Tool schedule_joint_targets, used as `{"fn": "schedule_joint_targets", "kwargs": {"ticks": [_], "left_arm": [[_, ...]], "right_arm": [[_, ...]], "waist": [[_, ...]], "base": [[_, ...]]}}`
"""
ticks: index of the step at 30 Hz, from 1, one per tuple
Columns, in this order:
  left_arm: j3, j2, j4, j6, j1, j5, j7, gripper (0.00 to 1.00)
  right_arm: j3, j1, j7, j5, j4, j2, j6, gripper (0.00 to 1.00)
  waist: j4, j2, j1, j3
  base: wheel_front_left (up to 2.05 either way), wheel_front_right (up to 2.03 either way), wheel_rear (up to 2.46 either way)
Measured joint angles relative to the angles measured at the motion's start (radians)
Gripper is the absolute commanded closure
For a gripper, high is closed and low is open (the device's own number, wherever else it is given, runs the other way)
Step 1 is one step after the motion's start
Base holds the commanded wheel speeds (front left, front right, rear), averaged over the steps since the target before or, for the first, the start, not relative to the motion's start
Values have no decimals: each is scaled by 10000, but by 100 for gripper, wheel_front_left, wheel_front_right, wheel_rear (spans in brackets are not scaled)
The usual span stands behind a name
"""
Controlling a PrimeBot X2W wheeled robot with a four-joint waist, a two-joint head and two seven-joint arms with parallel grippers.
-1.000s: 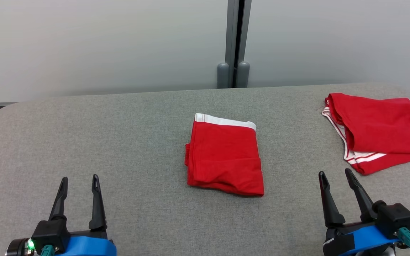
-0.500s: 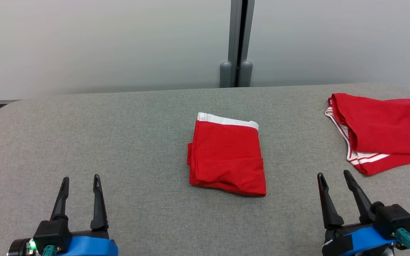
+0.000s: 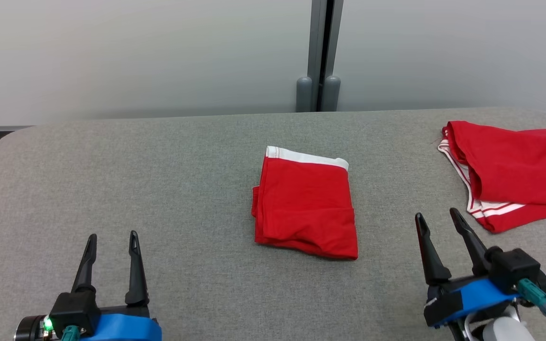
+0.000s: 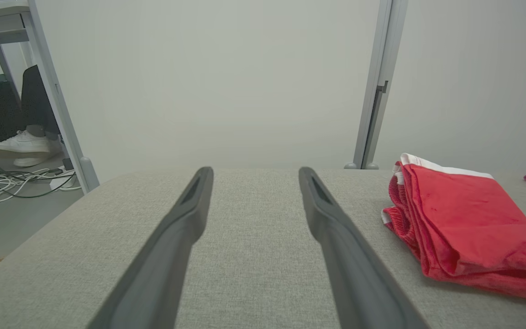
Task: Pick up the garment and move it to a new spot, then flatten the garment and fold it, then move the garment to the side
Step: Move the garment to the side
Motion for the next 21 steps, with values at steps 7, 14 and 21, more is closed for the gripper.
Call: {"fn": "schedule_joint_targets", "kwargs": {"ticks": [7,14,21], "left_arm": [[-132,-4,6,2,-103,-8,0,0],[-491,-6,29,27,-522,-178,0,0],[-696,-4,54,90,-744,-328,0,0]], "right_arm": [[518,-1314,153,63,974,-142,0,0],[1051,-2975,236,209,2849,-307,0,0],[1237,-4007,186,456,4621,-424,2,0]], "waist": [[174,0,1,159],[724,0,1,539],[1349,0,2,1031]], "base": [[0,0,0],[0,0,0],[0,0,0]]}}
